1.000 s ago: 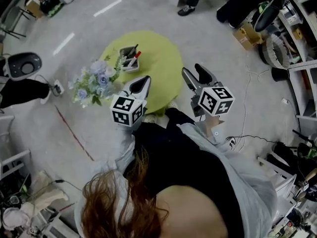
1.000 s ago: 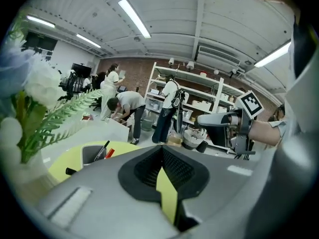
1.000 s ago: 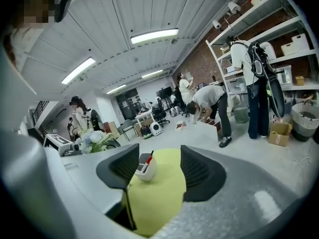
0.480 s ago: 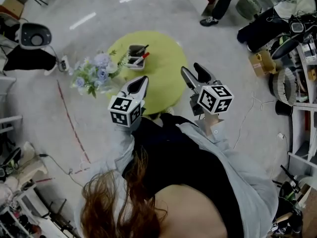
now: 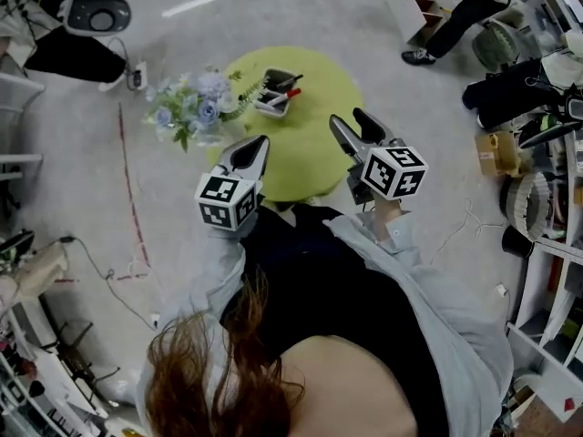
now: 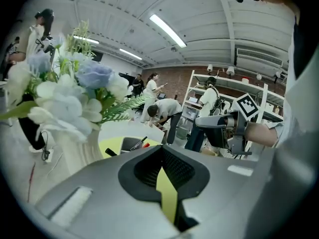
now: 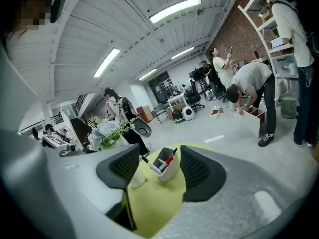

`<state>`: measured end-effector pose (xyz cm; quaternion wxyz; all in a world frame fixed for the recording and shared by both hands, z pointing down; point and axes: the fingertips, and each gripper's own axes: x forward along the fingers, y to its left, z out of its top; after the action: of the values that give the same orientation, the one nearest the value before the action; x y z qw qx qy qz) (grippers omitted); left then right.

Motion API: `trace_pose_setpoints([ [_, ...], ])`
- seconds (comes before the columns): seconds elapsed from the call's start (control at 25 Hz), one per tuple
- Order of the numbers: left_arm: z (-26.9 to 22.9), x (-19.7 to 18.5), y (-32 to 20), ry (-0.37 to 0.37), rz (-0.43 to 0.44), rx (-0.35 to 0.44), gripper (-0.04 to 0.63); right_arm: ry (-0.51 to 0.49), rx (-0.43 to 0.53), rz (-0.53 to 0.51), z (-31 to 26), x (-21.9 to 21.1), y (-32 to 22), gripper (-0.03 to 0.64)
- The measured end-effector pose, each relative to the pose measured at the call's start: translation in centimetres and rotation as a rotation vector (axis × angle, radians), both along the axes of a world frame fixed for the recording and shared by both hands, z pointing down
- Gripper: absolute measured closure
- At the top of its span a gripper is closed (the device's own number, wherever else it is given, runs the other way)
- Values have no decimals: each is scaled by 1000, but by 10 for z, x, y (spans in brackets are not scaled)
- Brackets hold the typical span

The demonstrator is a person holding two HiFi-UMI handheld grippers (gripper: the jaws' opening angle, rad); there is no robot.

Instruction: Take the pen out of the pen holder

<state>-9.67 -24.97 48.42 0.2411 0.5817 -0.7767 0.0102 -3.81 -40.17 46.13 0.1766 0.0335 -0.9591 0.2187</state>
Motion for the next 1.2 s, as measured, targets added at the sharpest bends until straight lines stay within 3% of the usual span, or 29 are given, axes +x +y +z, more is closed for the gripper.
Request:
trace_pose_setpoints([
  [0.56,15,-5,46,54,-197,-55,575,141,-84,-228,83,-65,28,354],
  [0.84,31,6,60,100,-273,-89,575,171,-197,-242,121,-104,17,362],
  [1.2,44,6,84,132,-344,-120,575,242,-231,-227,153,-129,14,362],
])
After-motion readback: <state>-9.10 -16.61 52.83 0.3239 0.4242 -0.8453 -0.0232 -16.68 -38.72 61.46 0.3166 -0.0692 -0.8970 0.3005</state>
